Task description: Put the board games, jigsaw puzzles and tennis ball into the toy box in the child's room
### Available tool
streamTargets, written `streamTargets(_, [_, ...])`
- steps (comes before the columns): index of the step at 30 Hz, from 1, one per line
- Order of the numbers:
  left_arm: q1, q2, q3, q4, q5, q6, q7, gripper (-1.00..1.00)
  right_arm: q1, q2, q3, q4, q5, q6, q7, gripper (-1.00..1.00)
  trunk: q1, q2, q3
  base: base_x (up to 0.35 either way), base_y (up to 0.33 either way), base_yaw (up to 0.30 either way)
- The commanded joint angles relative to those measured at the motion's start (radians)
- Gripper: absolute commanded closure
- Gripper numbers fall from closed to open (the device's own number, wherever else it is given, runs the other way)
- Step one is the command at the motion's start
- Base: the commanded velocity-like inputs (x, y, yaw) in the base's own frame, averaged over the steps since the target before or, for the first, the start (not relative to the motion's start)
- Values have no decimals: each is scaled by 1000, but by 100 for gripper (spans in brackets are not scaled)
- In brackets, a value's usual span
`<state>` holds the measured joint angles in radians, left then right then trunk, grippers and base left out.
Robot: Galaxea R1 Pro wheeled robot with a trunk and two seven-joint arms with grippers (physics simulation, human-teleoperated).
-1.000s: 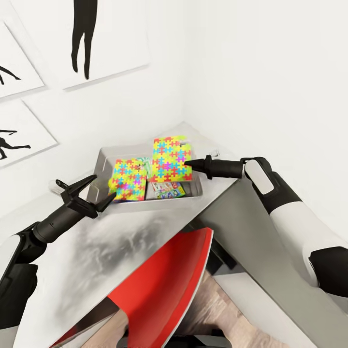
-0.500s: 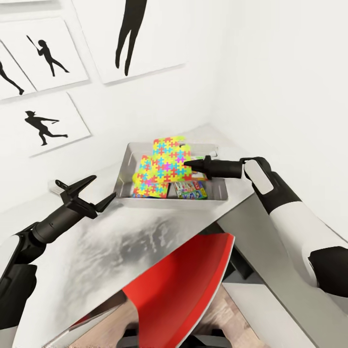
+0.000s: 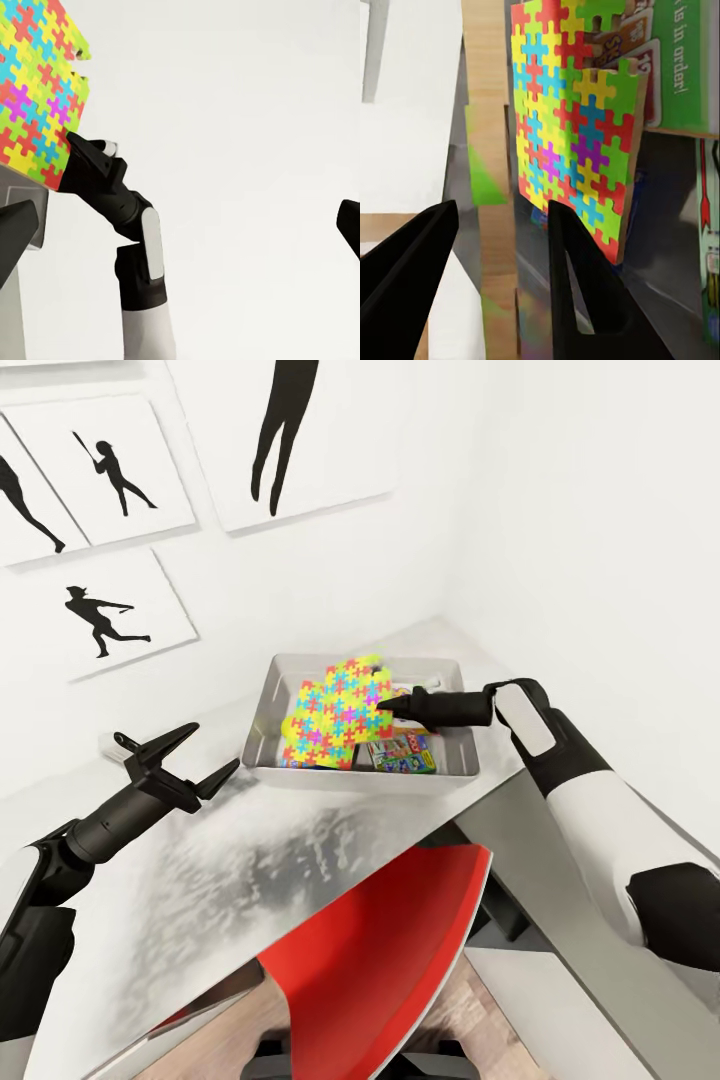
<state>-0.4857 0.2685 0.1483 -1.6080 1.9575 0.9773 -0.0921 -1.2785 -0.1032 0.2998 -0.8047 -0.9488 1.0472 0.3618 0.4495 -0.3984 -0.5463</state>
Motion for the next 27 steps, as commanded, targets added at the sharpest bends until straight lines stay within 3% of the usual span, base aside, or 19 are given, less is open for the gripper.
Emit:
streamTargets(1, [-1, 0, 0, 0, -9, 3, -9, -100, -5, 6, 2, 4, 8, 0, -13, 100, 1, -2, -1, 0, 0, 13])
streamTargets(8, [-1, 0, 0, 0, -9, 3, -9, -100, -49, 29, -2, 74, 6, 0, -87, 100, 1, -2, -1, 0, 0, 7])
streamTargets(16, [-1, 0, 0, 0, -9, 3, -9, -100, -98, 43, -4, 176, 6, 0, -108, 100, 1, -2, -1, 0, 0, 2])
streamTargets(27, [-1, 1, 0, 0, -9, 3, -9, -100, -111, 45, -9, 207, 4, 0, -113, 100, 1, -2, -1, 0, 0, 0])
